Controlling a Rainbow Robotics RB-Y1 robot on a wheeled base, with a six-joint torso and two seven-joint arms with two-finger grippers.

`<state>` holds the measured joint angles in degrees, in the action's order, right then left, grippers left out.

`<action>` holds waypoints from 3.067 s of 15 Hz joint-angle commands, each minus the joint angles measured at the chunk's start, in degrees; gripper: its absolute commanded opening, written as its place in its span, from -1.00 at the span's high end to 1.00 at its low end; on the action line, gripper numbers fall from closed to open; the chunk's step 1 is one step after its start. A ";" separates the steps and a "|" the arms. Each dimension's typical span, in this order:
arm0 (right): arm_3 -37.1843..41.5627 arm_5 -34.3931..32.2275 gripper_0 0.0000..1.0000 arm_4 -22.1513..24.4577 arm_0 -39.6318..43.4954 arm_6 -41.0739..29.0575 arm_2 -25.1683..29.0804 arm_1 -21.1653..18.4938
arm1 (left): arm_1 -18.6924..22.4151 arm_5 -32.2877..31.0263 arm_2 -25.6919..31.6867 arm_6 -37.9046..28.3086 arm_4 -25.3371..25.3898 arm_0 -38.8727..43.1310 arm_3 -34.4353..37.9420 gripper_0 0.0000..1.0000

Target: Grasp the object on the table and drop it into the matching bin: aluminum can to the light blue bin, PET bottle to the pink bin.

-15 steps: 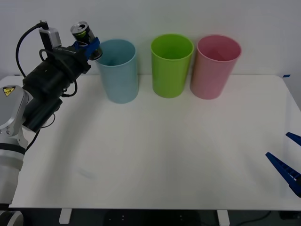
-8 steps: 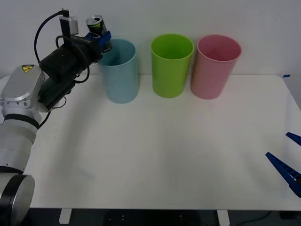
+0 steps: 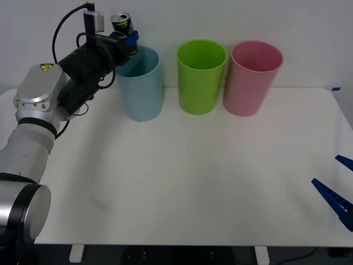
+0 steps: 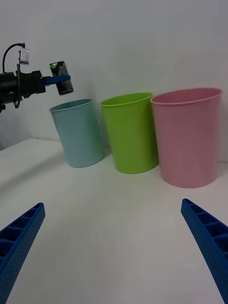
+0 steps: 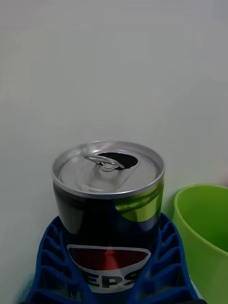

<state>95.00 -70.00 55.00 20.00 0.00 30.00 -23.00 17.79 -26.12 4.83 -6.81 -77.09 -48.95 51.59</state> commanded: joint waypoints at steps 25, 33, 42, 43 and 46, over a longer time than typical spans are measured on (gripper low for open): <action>0.00 0.00 -1.00 0.00 0.00 0.00 0.00 0.00 | 5.77 -5.70 0.00 0.92 14.16 13.00 12.04 -1.00; 0.00 0.00 -1.00 0.00 0.00 0.00 0.00 0.00 | 17.46 -18.27 4.13 -0.13 21.81 28.38 21.53 -1.00; 0.00 0.00 -1.00 0.00 0.00 0.00 0.00 0.00 | 19.48 -25.83 17.84 -1.89 21.63 53.08 38.58 -1.00; 0.00 0.00 -1.00 0.00 0.00 0.00 0.00 0.00 | 19.48 -28.29 19.87 -1.72 21.63 55.28 39.37 -1.00; 0.00 0.00 -1.00 0.00 0.00 0.00 0.00 0.00 | 19.48 -32.95 23.82 -1.72 21.63 60.20 40.96 -1.00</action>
<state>95.00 -70.00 55.00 20.00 0.00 30.00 -23.00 37.27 -58.07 27.75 -8.47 -55.47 10.15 92.21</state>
